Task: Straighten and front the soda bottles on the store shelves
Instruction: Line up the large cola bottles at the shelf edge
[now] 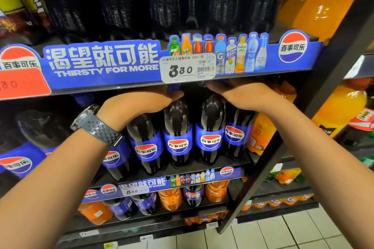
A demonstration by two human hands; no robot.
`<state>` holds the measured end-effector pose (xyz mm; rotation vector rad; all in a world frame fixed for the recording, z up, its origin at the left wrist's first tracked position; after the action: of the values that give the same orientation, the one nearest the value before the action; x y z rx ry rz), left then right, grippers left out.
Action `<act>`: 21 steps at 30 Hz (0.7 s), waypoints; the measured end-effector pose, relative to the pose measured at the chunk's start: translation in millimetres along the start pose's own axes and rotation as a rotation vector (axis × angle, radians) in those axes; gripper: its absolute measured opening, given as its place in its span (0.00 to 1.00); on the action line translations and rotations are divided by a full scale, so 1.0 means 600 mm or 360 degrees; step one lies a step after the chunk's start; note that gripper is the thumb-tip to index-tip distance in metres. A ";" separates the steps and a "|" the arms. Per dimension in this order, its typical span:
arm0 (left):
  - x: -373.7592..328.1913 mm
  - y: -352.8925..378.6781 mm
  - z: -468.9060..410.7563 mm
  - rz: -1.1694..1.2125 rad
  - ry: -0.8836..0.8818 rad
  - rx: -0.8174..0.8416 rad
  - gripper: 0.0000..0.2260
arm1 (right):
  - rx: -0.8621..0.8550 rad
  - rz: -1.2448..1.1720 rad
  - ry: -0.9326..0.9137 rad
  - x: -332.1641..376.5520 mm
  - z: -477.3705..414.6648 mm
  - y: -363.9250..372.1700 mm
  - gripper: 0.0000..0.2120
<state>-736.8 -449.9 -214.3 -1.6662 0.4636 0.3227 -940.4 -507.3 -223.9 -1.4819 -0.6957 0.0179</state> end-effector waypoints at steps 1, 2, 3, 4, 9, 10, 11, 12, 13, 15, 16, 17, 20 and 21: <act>-0.005 0.001 -0.001 -0.0104 0.0004 0.0023 0.14 | -0.0060 0.0060 0.0010 -0.004 0.008 -0.010 0.27; -0.009 0.003 -0.001 -0.0189 -0.0011 0.0045 0.17 | -0.0138 0.0253 0.0000 -0.006 0.015 -0.021 0.25; -0.014 0.007 -0.002 -0.0217 -0.0039 0.0078 0.19 | -0.0227 0.0551 -0.0025 -0.006 0.022 -0.029 0.24; -0.022 0.015 -0.002 -0.0183 -0.0054 0.0117 0.23 | -0.0299 0.0830 -0.0045 -0.007 0.028 -0.034 0.24; -0.079 0.054 -0.017 0.0118 0.0064 0.0265 0.37 | -0.0380 0.0861 0.0341 -0.034 0.037 -0.040 0.30; -0.089 0.061 -0.023 0.0112 0.0106 0.0274 0.38 | -0.0390 0.0803 0.0388 -0.035 0.038 -0.041 0.30; -0.098 0.067 -0.028 0.0089 0.0149 0.0254 0.37 | -0.0366 0.0796 0.0406 -0.037 0.037 -0.041 0.29; -0.104 0.070 -0.032 0.0054 0.0182 0.0195 0.36 | -0.0323 0.0800 0.0412 -0.040 0.035 -0.040 0.29; -0.108 0.070 -0.035 0.0003 0.0206 0.0105 0.35 | -0.0272 0.0807 0.0418 -0.040 0.033 -0.040 0.29; -0.112 0.068 -0.038 -0.0123 0.0247 -0.0068 0.33 | -0.0196 0.0826 0.0426 -0.043 0.029 -0.041 0.29; -0.112 0.069 -0.039 -0.0162 0.0262 -0.0117 0.33 | -0.0172 0.0825 0.0438 -0.046 0.027 -0.043 0.29; -0.110 0.070 -0.040 -0.0173 0.0261 -0.0141 0.33 | -0.0159 0.0818 0.0451 -0.048 0.027 -0.044 0.28; -0.105 0.072 -0.042 -0.0128 0.0212 -0.0130 0.33 | -0.0198 0.0831 0.0402 -0.051 0.027 -0.044 0.24; -0.105 0.072 -0.041 -0.0133 0.0217 -0.0137 0.33 | -0.0226 0.0827 0.0384 -0.051 0.026 -0.044 0.23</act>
<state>-813.8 -471.7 -219.0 -1.7935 0.4860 0.1700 -982.2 -509.4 -213.5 -1.7332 -0.1069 0.1877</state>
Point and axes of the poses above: each hand's wrist, its own z-axis away from the middle knuckle, its own y-axis out of the palm, x = y × z, the point moved 5 cm from there along -z, towards the middle knuckle, and after that the axes turned 7 degrees about z, right-handed, at the moved point
